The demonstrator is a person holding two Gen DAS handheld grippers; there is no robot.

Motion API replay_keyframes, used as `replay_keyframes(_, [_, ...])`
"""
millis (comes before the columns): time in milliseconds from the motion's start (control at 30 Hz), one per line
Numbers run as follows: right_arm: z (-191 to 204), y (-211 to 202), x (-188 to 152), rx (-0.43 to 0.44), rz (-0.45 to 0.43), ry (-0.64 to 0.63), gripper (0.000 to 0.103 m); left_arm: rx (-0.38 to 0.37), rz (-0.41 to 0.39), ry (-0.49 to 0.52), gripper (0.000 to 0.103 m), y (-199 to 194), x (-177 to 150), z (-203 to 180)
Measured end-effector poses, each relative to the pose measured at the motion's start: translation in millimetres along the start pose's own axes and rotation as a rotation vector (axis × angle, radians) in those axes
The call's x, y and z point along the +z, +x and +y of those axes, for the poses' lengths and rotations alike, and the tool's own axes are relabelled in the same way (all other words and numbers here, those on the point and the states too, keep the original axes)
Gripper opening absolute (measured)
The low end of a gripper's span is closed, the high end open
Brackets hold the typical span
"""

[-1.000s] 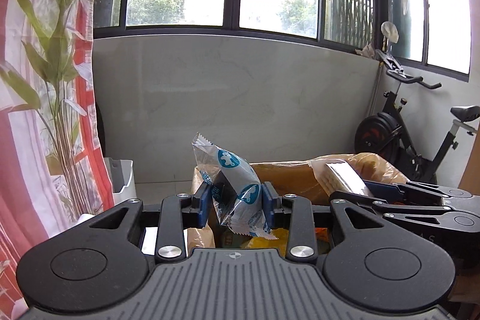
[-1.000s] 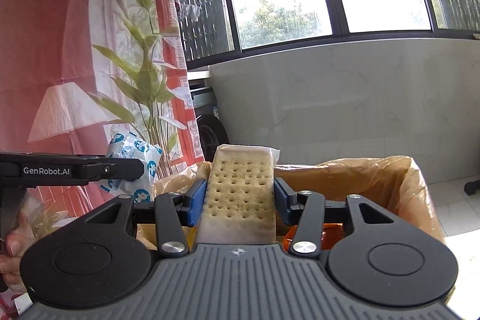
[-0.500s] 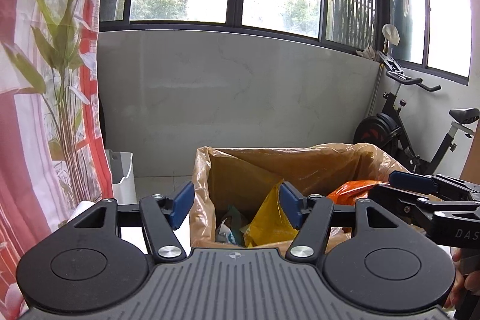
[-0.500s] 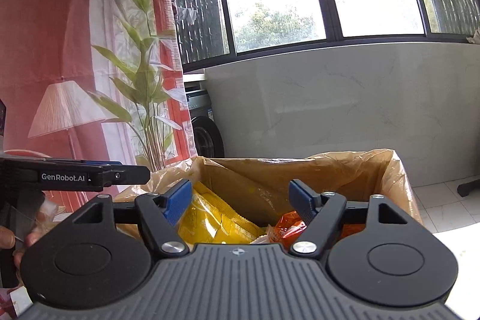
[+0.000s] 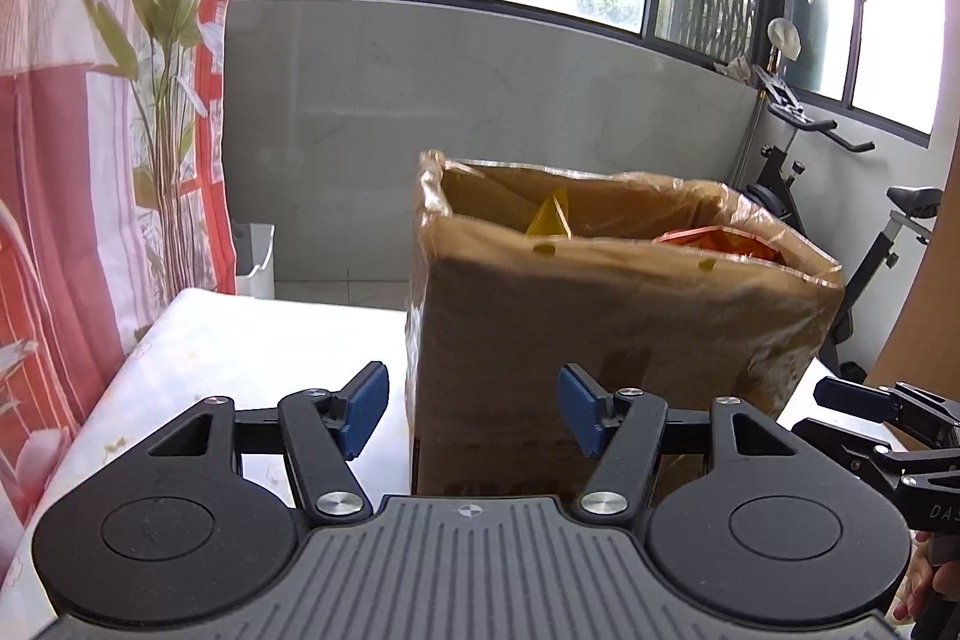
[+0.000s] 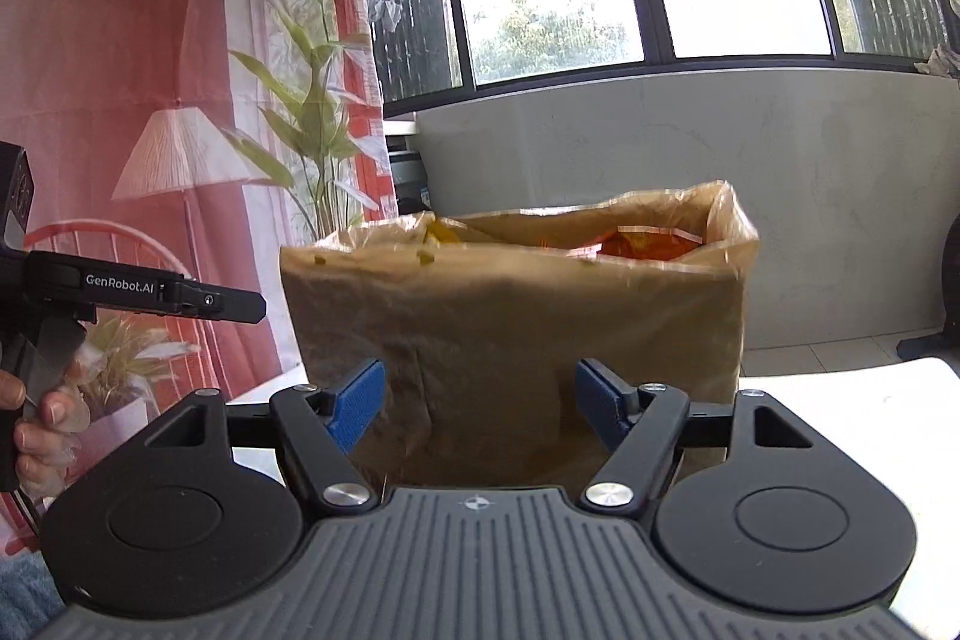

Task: Organize snacks
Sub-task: 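Withdraw both tools from the box to the remaining loose snacks, then grasp the orange-yellow snack with the right tool while the left grasps the green snack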

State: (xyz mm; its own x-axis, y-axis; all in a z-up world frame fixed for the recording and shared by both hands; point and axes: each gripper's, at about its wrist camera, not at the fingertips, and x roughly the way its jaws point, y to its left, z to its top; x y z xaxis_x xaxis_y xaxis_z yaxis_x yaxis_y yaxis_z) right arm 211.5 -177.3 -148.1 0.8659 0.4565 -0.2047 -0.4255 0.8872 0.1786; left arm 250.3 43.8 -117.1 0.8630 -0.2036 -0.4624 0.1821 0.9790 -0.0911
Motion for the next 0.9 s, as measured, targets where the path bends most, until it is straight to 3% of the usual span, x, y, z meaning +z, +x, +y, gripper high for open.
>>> replay_keyframes(200, [1.5, 28.8, -36.6, 0.013, 0.154, -0.050, 0.069, 0.004, 0.080, -0.065, 0.065, 13.9, -24.0, 14.7])
replay_keyframes(433, [18.1, 87.4, -67.0, 0.086, 0.403, -0.202, 0.066, 0.011, 0.138, -0.120, 0.064, 32.6, -40.0, 22.0])
replay_keyframes(633, [21.2, 111.8, -75.0, 0.112, 0.460, -0.262, 0.064, 0.016, 0.176, -0.131, 0.064, 40.6, -48.2, 24.0])
replay_keyframes(833, [9.5, 106.6, -79.1, 0.140, 0.449, -0.195, 0.037, 0.003, 0.222, -0.137, 0.064, 55.6, -55.4, 20.8])
replay_keyframes(900, [4.4, 100.7, -79.7, 0.139, 0.444, -0.166, 0.035, -0.007, 0.242, -0.139, 0.064, 62.4, -59.7, 15.6])
